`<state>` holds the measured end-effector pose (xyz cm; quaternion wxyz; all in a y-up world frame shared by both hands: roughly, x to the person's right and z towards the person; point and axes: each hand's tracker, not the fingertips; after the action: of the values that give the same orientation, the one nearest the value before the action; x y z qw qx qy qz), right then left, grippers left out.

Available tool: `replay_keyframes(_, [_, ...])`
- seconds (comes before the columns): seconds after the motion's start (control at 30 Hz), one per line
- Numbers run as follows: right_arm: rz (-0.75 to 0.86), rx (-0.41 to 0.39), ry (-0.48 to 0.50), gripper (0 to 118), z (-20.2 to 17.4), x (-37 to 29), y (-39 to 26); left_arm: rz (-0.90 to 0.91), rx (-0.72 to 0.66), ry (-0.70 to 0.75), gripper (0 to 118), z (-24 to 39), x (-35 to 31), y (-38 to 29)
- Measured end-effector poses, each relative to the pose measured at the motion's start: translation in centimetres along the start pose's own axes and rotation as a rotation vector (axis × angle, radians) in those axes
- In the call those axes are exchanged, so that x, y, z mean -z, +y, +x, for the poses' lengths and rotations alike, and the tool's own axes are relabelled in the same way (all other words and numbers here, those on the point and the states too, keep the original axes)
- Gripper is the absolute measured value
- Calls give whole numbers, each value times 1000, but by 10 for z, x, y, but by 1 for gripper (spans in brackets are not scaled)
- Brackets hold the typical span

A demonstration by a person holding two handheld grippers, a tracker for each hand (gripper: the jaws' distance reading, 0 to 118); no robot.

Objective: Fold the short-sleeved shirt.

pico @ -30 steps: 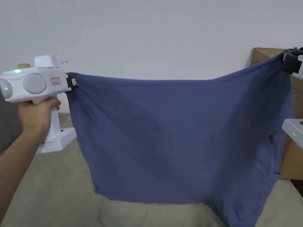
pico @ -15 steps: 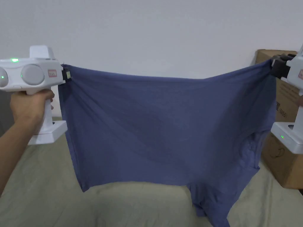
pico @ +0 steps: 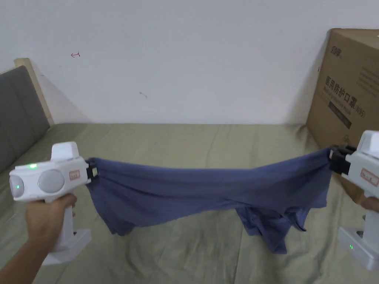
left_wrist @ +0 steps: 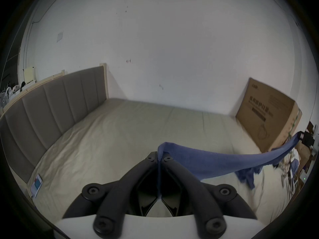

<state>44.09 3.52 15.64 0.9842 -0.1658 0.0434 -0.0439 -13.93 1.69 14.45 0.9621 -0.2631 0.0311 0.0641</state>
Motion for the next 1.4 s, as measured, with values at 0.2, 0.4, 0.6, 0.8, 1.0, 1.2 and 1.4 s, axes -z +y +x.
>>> replay_keyframes(0.2, [-86, 24, 15, 0, 3, -56, -66, -88, 46, -2, 0, -10, -41, -79])
replay_keyframes(0.4, [-161, 61, 19, 0, 1, -123, -123, -174, 49, -17, 0, -28, -81, -158])
replay_keyframes(0.6, [-230, 109, 4, 0, 20, -171, -184, -262, 29, 10, 0, -44, -113, -219])
replay_keyframes(0.8, [-331, 150, -20, 0, 32, -205, -244, -307, 29, 22, 0, -54, -130, -258])
replay_keyframes(1.0, [-451, 191, -73, 0, 27, -212, -291, -367, 40, 36, 0, -60, -128, -287])
replay_keyframes(1.2, [-620, 226, -157, 0, 24, -187, -325, -431, 59, 74, 0, -52, -114, -306])
replay_keyframes(1.4, [-611, 165, -170, 36, 6, -190, -305, -432, 45, 114, 20, -40, -121, -305])
